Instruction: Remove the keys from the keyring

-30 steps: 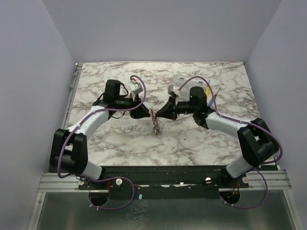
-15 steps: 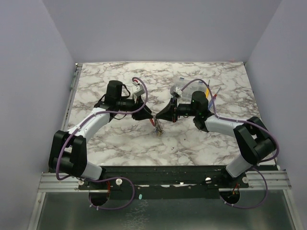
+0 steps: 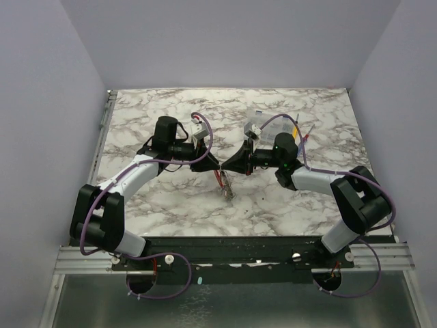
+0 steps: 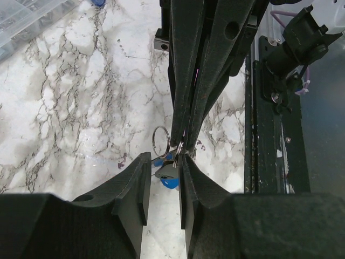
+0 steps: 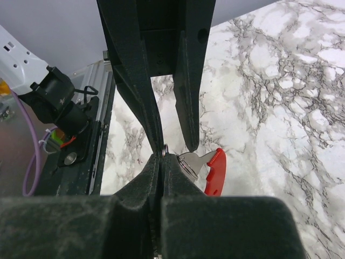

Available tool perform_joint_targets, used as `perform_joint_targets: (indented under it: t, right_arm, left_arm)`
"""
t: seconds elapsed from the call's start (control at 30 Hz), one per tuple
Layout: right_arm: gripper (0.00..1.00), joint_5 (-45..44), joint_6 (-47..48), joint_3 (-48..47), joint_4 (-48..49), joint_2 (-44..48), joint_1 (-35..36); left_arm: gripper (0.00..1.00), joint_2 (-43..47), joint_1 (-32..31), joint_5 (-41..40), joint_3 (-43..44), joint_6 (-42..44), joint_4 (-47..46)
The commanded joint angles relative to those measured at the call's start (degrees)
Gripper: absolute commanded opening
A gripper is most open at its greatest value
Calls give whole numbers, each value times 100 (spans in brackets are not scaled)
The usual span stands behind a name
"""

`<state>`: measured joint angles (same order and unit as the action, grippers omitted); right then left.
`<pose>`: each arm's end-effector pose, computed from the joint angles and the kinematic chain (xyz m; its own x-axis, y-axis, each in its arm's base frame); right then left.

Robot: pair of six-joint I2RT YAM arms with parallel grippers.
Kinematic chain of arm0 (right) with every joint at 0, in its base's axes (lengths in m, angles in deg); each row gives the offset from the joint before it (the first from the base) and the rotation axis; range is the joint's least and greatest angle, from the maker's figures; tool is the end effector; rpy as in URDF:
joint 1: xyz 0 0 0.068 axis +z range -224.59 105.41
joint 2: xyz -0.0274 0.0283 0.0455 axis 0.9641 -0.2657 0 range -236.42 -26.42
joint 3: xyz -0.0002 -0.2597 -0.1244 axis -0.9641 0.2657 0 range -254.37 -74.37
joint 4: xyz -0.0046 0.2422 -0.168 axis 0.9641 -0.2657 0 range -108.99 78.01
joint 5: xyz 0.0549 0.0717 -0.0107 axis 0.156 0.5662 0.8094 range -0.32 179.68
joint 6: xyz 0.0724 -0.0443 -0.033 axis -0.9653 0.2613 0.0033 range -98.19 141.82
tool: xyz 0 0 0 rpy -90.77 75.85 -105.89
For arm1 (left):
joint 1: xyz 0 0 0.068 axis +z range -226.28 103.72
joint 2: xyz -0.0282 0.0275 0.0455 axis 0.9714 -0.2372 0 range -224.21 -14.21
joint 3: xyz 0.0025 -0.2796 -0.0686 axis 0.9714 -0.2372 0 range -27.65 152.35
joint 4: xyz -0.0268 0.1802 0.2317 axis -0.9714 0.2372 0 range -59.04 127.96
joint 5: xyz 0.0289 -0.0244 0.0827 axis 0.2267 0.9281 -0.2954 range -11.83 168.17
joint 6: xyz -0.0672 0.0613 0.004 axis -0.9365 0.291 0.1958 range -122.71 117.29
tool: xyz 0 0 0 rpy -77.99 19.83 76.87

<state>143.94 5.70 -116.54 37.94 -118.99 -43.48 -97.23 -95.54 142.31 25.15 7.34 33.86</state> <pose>0.2904 0.2526 0.2141 -0.2835 0.0182 -0.9588 -0.9556 0.0786 0.2840 0.3065 -0.1848 0.2419 -0.3587 0.2058 -0.9105 0.9322 0.1293 -0.3380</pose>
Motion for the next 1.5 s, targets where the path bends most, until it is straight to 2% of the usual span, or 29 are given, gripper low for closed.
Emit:
perform_joint_targets:
  t: [0.0, 0.13, 0.2, 0.33, 0.5, 0.67, 0.73, 0.87, 0.97, 1.07, 1.2, 1.3, 1.47]
  right_arm:
    - [1, -253, -134, 46, 547, -46, -20]
    - [1, -340, -145, 76, 616, -33, -18]
    - [1, -369, -161, 88, 650, -24, -25]
    - [1, -322, -208, 112, 726, -43, -20]
    - [1, -176, -141, 167, 707, -61, -24]
    - [1, 157, 215, 68, 176, -26, -90]
    - [8, 276, 351, 34, -41, 46, -162]
    - [43, 368, 1216, -193, -1196, 342, -237]
    - [53, 408, 2100, -525, -2338, 487, -266]
    - [54, 465, 3092, -902, -3641, 525, -264]
    - [55, 589, 3999, -1289, -4741, 520, -264]
    - [54, 652, 4141, -1386, -4924, 491, -264]
    - [54, 627, 3929, -1308, -4648, 460, -264]
  left_arm:
    - [30, -93, -89, 279, -106, -39, -104]
    - [37, -122, -121, 254, -168, -64, -150]
    - [37, -128, -136, 235, -175, -92, -166]
    - [25, -165, -169, 220, -126, -177, -232]
    - [1, -112, -151, 83, -64, -300, -270]
    - [0, -81, -148, 22, -25, -409, -265]
    - [0, -55, -148, -60, 25, -388, -187]
    - [0, -72, -158, -404, 291, 262, 548]
    - [0, -109, -205, -639, 537, 736, 1138]
    - [0, -185, -356, -926, 890, 1441, 1984]
    - [0, -425, -585, -1313, 1469, 2305, 3051]
    - [0, -547, -671, -1383, 1775, 2734, 3493]
    - [0, -594, -784, -1496, 2041, 2800, 3545]
